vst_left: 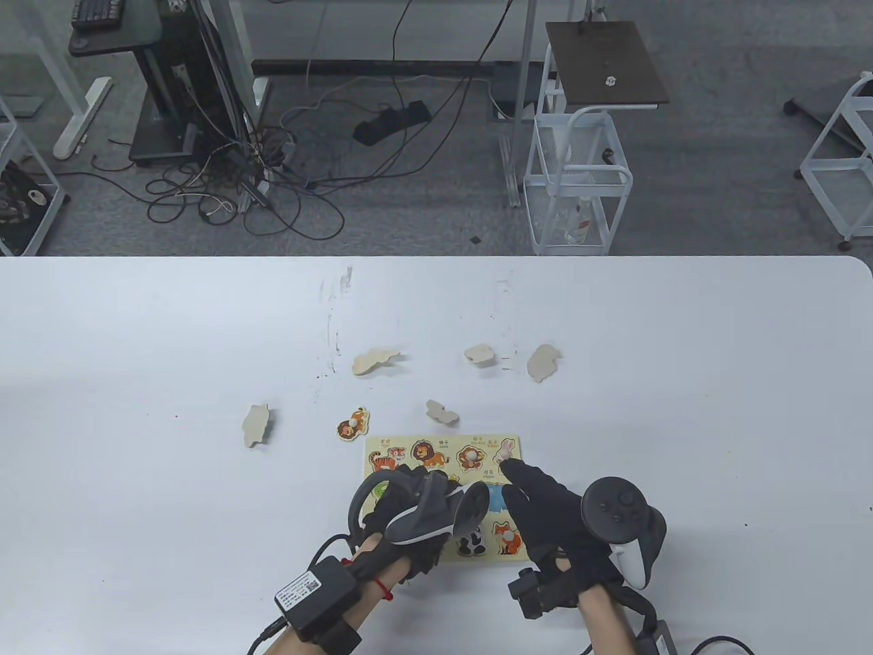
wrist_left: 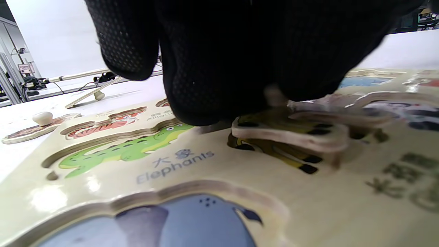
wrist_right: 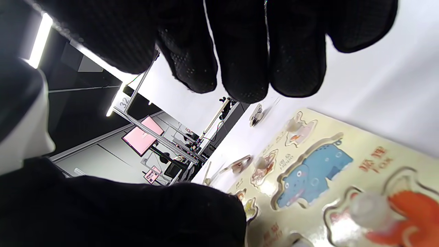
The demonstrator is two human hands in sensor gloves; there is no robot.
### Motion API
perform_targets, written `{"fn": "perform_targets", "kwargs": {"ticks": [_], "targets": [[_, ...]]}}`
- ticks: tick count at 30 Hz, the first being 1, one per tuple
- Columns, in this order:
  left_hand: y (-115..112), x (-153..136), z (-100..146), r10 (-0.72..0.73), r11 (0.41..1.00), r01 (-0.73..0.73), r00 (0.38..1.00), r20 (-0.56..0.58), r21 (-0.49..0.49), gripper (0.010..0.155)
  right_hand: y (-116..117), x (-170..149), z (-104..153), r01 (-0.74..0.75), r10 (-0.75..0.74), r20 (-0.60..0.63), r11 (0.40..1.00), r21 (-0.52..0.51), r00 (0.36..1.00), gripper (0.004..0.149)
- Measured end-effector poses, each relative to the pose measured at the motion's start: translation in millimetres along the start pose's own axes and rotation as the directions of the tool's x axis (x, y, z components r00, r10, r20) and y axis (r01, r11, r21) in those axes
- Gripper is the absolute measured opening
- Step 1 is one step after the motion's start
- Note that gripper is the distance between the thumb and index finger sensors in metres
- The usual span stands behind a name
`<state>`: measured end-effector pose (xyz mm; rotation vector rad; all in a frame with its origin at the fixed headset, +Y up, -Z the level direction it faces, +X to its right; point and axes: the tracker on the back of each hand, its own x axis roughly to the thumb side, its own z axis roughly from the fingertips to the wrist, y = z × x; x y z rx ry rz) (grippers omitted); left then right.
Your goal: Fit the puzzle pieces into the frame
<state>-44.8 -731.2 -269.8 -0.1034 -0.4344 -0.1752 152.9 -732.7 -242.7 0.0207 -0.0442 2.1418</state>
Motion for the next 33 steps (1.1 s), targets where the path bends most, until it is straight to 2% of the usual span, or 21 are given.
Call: {"fn": "perform_targets", "kwargs": {"ticks": [12,14,18,23,29,33], "targets": [[-2.5,-3.6,0.0,0.005,1.0,-0.005,1.0,-0.004,-0.004,0.047,0.4,-0.6,-0.5,-0.007,0.007,-0.011,1.0,0.009,1.0,0.058],[-1.7,-4.8,2.3,-0.014,1.0,0.014,1.0,-0.002,-0.005,0.052,0.0,-0.8,-0.5,-0.004,0.004,-0.009,1.0,0.0,1.0,0.058],[5.4,-15.7,14.5,0.033,0.999,-0.033,0.999,-0.002,0.006,0.057,0.7,-1.0,-0.5,-0.007,0.007,-0.011,1.0,0.009,1.0,0.058],[20.6,-39.1,45.4,0.148,0.985,-0.146,0.989,-0.02,0.088,0.061,2.3,-2.7,-1.1,-0.022,0.023,-0.019,1.0,0.016,1.0,0.058],[19.7,-73.8,88.5,0.314,0.931,-0.29,0.946,-0.081,0.221,0.062,1.6,-0.3,-0.1,-0.041,0.041,-0.01,0.999,0.003,0.999,0.059],[3.1,-95.1,106.2,0.526,0.812,-0.471,0.847,-0.08,0.346,0.061,-1.1,1.4,1.0,-0.058,0.058,0.003,0.998,-0.013,0.998,0.059]]}}
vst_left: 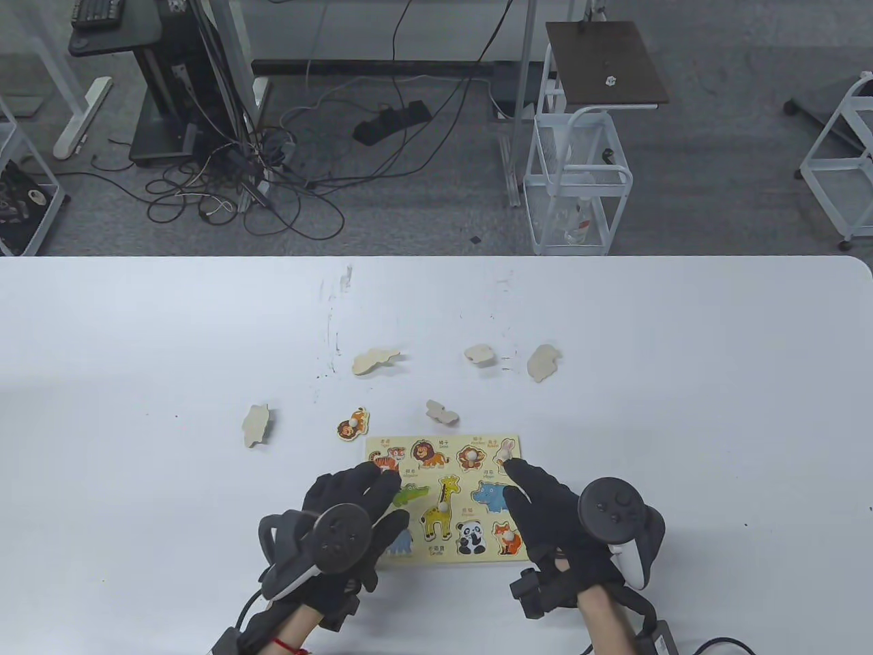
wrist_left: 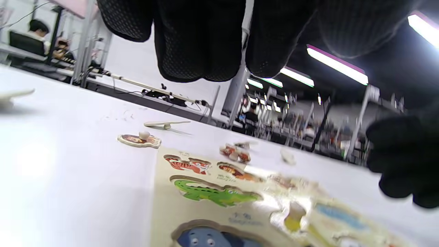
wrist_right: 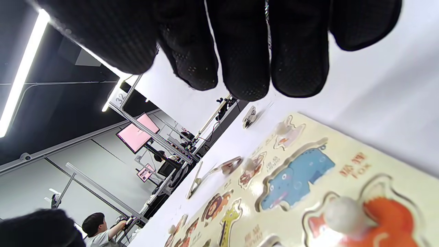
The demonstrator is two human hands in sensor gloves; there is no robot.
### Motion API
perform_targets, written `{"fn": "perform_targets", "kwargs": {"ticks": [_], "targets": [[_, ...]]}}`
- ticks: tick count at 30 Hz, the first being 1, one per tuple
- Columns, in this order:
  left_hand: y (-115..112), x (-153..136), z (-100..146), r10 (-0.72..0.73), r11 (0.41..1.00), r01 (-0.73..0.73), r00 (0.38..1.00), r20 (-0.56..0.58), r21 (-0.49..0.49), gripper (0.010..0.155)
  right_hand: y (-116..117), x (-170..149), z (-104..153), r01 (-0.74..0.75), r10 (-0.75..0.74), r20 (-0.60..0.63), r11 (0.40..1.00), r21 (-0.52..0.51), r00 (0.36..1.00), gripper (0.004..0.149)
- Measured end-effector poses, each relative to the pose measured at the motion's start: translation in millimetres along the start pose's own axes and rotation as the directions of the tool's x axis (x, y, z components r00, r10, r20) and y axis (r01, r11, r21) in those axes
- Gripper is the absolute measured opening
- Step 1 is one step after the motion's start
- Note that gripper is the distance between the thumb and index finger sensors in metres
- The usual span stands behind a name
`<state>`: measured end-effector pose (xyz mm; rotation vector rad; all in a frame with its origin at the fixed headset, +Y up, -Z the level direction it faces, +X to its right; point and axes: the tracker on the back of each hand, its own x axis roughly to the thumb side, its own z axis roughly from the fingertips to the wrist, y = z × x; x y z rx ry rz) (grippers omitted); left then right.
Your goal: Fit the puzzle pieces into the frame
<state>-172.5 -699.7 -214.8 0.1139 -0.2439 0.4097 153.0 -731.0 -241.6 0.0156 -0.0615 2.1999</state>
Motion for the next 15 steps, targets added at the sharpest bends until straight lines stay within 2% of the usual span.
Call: {"fn": "perform_targets", "kwargs": {"ticks": [1,3,5,7,10,15], "targets": [[-4.5,-8.2,3.3,0.051,0.998,-0.051,0.999,-0.01,0.023,0.061,-0.4,-0.6,-0.1,-0.008,0.008,-0.001,1.0,-0.003,1.0,0.059],[-9.4,-17.8,5.7,0.063,0.994,-0.064,0.998,0.017,0.084,0.06,-0.9,-2.4,-0.9,-0.024,0.024,-0.006,1.0,-0.006,1.0,0.059],[-12.2,-24.2,3.3,0.083,0.996,-0.085,0.996,0.04,0.042,0.059,-0.3,-4.6,-2.2,-0.042,0.042,-0.019,0.999,-0.007,0.999,0.058],[-14.7,-29.6,3.4,0.141,0.988,-0.143,0.989,0.041,0.061,0.059,1.4,-6.2,-3.1,-0.059,0.059,-0.031,0.998,-0.007,0.998,0.059],[-16.2,-31.7,3.6,0.184,0.982,-0.186,0.982,0.049,0.04,0.06,3.8,-5.5,-2.5,-0.087,0.087,-0.027,0.996,0.003,0.996,0.059],[-19.0,-28.0,4.3,0.121,0.991,-0.124,0.991,0.047,0.049,0.063,3.0,4.5,1.5,-0.136,0.136,0.006,0.991,-0.009,0.991,0.059]]}}
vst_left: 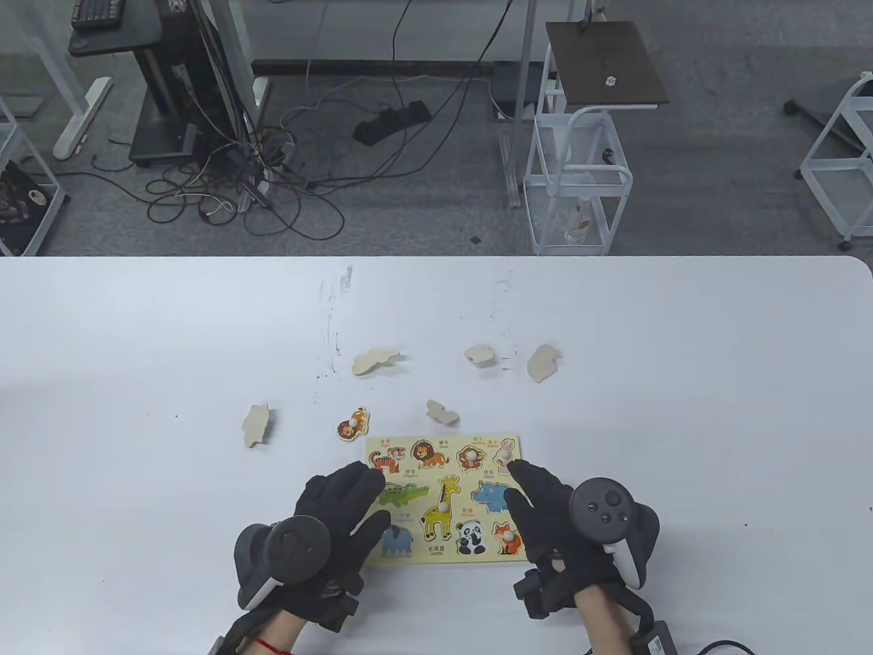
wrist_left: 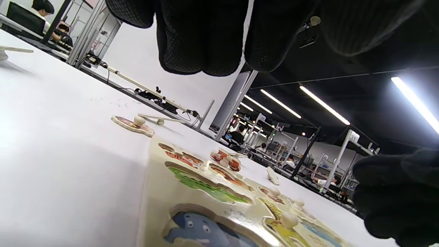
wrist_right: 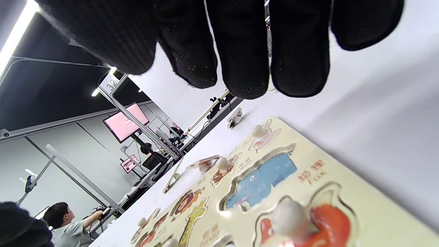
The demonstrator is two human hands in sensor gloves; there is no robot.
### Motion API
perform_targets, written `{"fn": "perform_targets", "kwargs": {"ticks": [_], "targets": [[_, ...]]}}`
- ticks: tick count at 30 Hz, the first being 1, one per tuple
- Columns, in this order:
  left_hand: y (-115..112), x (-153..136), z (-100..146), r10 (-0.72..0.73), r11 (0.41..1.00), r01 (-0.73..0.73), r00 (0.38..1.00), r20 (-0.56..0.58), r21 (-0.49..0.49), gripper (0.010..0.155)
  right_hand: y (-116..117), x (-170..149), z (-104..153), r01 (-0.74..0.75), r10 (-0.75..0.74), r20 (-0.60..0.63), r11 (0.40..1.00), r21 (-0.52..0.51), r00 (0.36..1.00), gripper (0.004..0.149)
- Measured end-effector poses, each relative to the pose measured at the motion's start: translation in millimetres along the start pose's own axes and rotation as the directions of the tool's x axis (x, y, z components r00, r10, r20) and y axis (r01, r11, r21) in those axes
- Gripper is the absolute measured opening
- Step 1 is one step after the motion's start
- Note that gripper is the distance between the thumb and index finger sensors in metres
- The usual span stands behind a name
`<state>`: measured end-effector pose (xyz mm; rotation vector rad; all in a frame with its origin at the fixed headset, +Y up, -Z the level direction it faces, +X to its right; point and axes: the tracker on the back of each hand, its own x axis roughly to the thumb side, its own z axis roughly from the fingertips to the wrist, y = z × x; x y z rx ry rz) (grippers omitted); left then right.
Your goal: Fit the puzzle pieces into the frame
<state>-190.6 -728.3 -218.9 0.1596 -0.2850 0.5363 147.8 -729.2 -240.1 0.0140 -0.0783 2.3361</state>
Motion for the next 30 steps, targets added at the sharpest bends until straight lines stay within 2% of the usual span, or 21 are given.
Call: {"fn": "perform_targets", "kwargs": {"ticks": [7,10,13,17,20,23,27,30], "targets": [[-9.7,-0.8,-3.4,-0.023,0.998,0.022,1.0,-0.014,-0.057,0.066,-6.0,29.6,3.7,-0.161,0.162,0.097,0.987,-0.023,0.982,0.06],[-11.8,0.2,-3.9,-0.022,0.998,0.021,1.0,-0.016,-0.066,0.066,-13.2,46.7,-5.4,-0.271,0.277,0.15,0.961,-0.058,0.949,0.059],[-14.2,1.1,-3.6,-0.031,0.997,0.029,0.999,-0.019,-0.074,0.064,-22.3,60.1,-21.7,-0.336,0.345,0.149,0.938,-0.081,0.927,0.058],[-14.3,0.9,-3.4,-0.034,0.996,0.031,0.999,-0.031,-0.081,0.064,-30.2,72.4,-59.8,-0.477,0.487,0.105,0.873,-0.102,0.867,0.06],[-14.0,0.2,-3.5,-0.037,0.996,0.033,0.998,-0.046,-0.082,0.064,-30.1,74.8,-92.5,-0.584,0.587,0.048,0.809,-0.058,0.808,0.064],[-14.8,-0.9,-3.8,-0.028,0.996,0.024,0.998,-0.05,-0.081,0.064,-27.8,72.4,-125.6,-0.647,0.647,-0.029,0.762,0.031,0.762,0.068],[-17.5,-6.8,-6.0,-0.003,0.995,-0.004,0.998,-0.066,-0.098,0.064,-19.7,60.9,-163.7,-0.653,0.661,-0.114,0.75,0.104,0.742,0.076],[-15.2,-9.0,-6.0,-0.024,0.995,0.017,0.997,-0.071,-0.094,0.064,-13.3,43.5,-184.6,-0.603,0.623,-0.188,0.782,0.158,0.759,0.083]]}}
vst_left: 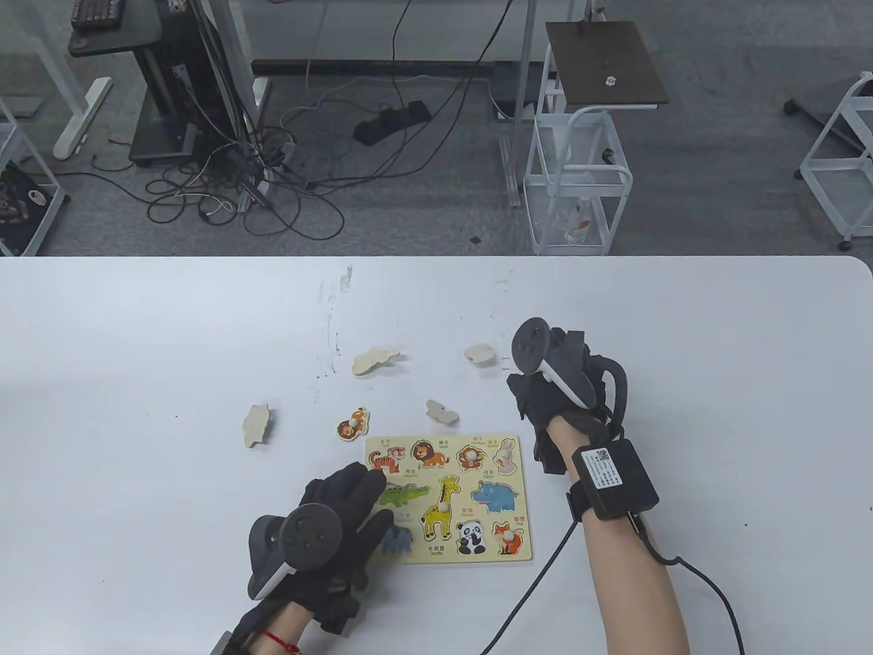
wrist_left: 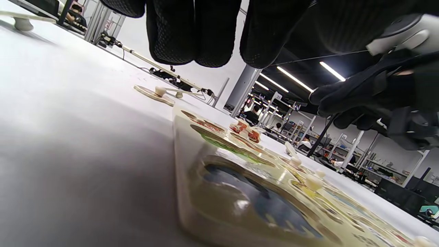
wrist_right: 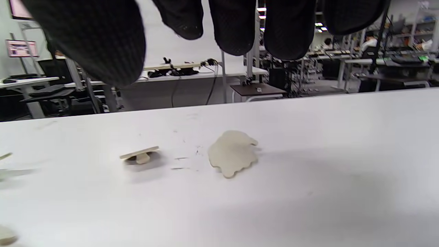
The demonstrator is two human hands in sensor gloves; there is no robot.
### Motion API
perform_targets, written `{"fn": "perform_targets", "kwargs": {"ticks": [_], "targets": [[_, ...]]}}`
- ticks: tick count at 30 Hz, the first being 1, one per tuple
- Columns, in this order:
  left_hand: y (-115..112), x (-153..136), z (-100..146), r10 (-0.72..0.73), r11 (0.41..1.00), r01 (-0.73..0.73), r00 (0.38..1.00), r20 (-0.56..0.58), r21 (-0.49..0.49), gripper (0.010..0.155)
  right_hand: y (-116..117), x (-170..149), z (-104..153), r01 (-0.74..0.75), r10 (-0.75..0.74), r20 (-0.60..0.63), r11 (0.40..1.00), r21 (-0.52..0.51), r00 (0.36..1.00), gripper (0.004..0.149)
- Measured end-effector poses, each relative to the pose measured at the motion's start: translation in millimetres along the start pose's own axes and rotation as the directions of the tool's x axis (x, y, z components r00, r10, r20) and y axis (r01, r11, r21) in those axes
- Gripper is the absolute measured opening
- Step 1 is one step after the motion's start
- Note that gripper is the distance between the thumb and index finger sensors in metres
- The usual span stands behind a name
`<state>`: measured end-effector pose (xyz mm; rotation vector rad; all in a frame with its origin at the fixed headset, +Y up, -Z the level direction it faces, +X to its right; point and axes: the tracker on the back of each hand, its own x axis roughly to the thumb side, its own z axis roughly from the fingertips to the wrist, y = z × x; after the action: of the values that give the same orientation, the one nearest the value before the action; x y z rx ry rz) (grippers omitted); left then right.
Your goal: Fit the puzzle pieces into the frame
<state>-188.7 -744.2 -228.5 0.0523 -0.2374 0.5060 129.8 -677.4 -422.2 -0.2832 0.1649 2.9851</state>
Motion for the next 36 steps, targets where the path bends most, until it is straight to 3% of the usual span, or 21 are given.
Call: {"fn": "perform_targets", "kwargs": {"ticks": [4,9,18,27,36], "targets": [[2.6,-4.6,-0.7,-0.005,1.0,0.006,1.0,-0.018,0.011,0.064,25.2,-7.6,-27.4,0.043,-0.031,-0.083,0.988,0.147,0.996,0.089],[4.2,-3.6,-0.4,-0.044,0.999,0.044,0.999,-0.022,0.032,0.062,49.6,-6.4,-48.1,0.036,-0.015,-0.126,0.986,0.163,0.992,0.091],[3.1,-6.5,-2.1,-0.045,0.999,0.045,0.999,-0.025,0.028,0.061,69.4,5.9,-61.1,-0.027,0.059,-0.139,0.975,0.221,0.989,0.086],[3.4,-6.6,-1.3,-0.047,0.998,0.048,0.998,-0.028,0.034,0.06,67.2,8.9,-62.9,-0.131,0.142,-0.112,0.986,0.102,0.983,0.057],[-1.7,4.0,-0.1,-0.036,0.999,0.036,0.999,0.003,0.032,0.059,42.1,0.1,-44.6,-0.063,0.069,-0.064,0.993,0.098,0.996,0.051]]}}
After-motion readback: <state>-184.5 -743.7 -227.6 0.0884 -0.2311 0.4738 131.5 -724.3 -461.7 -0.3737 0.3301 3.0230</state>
